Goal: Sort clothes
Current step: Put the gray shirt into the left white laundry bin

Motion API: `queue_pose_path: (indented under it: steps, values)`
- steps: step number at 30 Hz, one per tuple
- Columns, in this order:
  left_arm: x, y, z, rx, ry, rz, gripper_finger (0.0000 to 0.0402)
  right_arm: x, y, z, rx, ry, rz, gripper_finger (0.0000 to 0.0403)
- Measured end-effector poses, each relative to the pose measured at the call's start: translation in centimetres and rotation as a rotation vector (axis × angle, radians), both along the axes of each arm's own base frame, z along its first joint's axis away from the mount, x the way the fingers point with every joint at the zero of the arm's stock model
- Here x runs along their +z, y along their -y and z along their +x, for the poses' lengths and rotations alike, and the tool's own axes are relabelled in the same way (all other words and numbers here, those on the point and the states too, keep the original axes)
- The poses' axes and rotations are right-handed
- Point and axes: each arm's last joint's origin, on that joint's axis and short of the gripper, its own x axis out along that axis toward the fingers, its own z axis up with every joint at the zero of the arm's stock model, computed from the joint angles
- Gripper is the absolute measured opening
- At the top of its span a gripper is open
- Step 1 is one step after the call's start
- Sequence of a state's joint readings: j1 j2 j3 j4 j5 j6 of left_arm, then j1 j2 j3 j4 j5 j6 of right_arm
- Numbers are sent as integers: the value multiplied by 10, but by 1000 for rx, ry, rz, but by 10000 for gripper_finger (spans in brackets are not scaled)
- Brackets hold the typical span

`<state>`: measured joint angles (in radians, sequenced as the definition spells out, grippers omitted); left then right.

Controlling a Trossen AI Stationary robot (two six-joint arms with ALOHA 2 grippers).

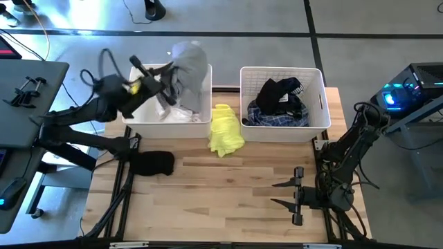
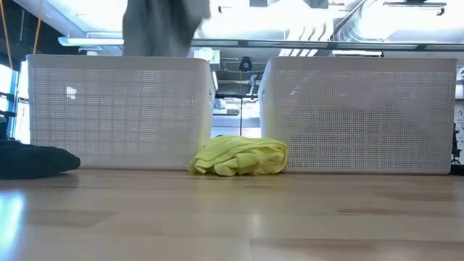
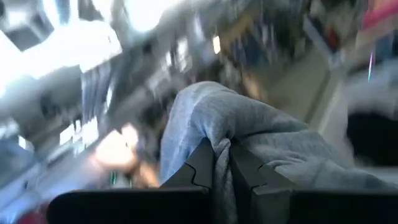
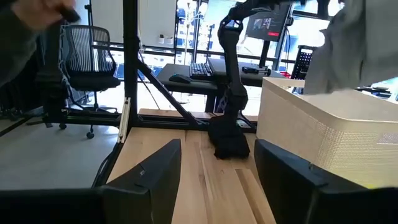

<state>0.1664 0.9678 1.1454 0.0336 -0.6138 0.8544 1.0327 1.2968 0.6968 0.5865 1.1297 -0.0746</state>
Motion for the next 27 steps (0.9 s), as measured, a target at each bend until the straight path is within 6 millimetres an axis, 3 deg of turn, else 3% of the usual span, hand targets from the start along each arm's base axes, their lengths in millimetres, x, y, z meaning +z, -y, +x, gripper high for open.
queue_pose_path:
  steps: [4, 9, 16, 21, 27]
  values:
    - [-32, -29, -1, 79, -191, -202, 5, 0, 0, 0, 0, -1, -1, 195]
    - [-85, -53, 0, 83, -418, -633, 15, -1, 0, 0, -1, -7, 3, 195]
    - [-151, -79, 9, 375, -537, -957, 55, -2, 0, 0, -1, -8, 7, 195]
    - [-163, -94, 11, 451, -552, -1006, 111, -2, 0, 0, -1, -8, 8, 195]
    - [-131, -101, 3, 483, -432, -953, 179, -2, 0, 0, -1, -8, 8, 195]
